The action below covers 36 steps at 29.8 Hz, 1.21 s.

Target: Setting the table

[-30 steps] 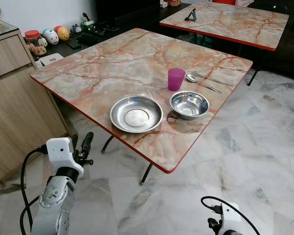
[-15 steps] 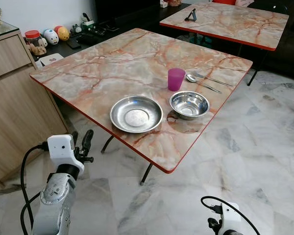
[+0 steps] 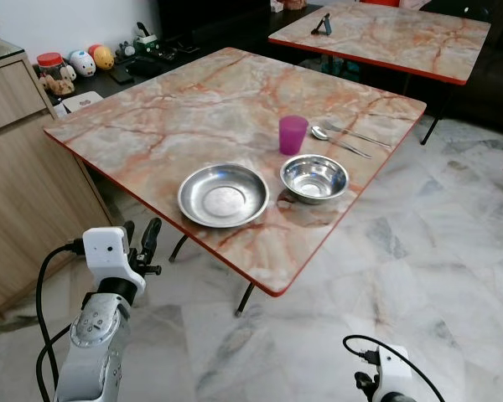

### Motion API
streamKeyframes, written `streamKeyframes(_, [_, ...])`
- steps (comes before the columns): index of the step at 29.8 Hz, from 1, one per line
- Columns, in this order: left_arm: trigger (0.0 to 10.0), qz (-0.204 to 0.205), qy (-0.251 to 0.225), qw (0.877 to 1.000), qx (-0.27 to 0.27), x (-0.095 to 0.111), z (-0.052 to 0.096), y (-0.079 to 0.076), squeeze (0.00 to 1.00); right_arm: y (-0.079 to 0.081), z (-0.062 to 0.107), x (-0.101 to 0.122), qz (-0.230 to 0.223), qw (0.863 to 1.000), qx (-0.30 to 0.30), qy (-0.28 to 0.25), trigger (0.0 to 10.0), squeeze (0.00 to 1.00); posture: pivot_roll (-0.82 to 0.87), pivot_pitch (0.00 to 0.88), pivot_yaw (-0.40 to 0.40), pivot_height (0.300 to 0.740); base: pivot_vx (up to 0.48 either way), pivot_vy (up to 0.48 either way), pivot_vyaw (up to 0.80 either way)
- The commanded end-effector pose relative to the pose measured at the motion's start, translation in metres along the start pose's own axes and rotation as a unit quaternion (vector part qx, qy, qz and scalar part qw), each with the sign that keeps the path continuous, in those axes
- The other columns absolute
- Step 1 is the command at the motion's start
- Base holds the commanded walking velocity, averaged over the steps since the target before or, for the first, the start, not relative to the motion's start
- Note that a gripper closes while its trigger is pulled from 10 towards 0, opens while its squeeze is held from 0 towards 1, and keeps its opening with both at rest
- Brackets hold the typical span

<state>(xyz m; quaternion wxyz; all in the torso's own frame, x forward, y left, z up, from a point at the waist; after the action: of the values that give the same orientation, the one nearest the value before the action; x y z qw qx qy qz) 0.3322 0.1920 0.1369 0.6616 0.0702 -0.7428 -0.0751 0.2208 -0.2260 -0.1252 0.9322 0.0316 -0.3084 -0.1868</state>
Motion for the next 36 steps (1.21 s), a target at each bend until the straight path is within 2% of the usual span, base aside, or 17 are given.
streamKeyframes(1, [10.0,-0.006,0.001,1.0,0.0,-0.0009,-0.0008,-0.0006,0.0,0.0005,-0.0004,0.0025,0.002,1.0,0.0,-0.001,10.0,0.0,-0.02,0.0,0.006,0.707,0.0,0.0,0.0])
streamKeyframes(10, [10.0,-0.005,-0.001,1.0,0.001,-0.0003,-0.0014,0.0002,0.0,0.0006,-0.0003,0.0019,0.003,1.0,0.002,0.001,10.0,0.0,-0.02,0.0,0.004,0.707,0.0,0.0,0.0])
streamKeyframes(22, [10.0,0.016,-0.007,1.0,-0.01,0.0024,-0.0029,-0.005,0.0,0.0008,-0.0002,0.001,0.008,1.0,0.006,0.004,10.0,0.0,-0.02,0.0,0.004,0.707,0.0,0.0,0.0])
streamKeyframes(36, [10.0,0.016,-0.011,1.0,-0.01,0.0049,-0.0042,-0.0053,0.0,0.0007,-0.0002,0.0007,0.008,1.0,0.005,0.004,10.0,0.0,-0.02,0.0,0.004,0.707,0.0,0.0,0.0])
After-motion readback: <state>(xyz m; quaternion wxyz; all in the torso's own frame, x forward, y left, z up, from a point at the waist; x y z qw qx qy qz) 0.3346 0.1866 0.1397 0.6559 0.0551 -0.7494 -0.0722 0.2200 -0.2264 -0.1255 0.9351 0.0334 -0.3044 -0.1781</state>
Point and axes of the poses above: a point about 5 cm out from each wrist's last joint towards the gripper, its own z axis pointing back from the gripper into the wrist, its own x axis along the axis of the wrist's last joint, y = z × x, the point moved 6 cm from there along -z, pointing out of the wrist towards the gripper, and after that the axes turned 14 degrees about -z, right-handed, at the moved point
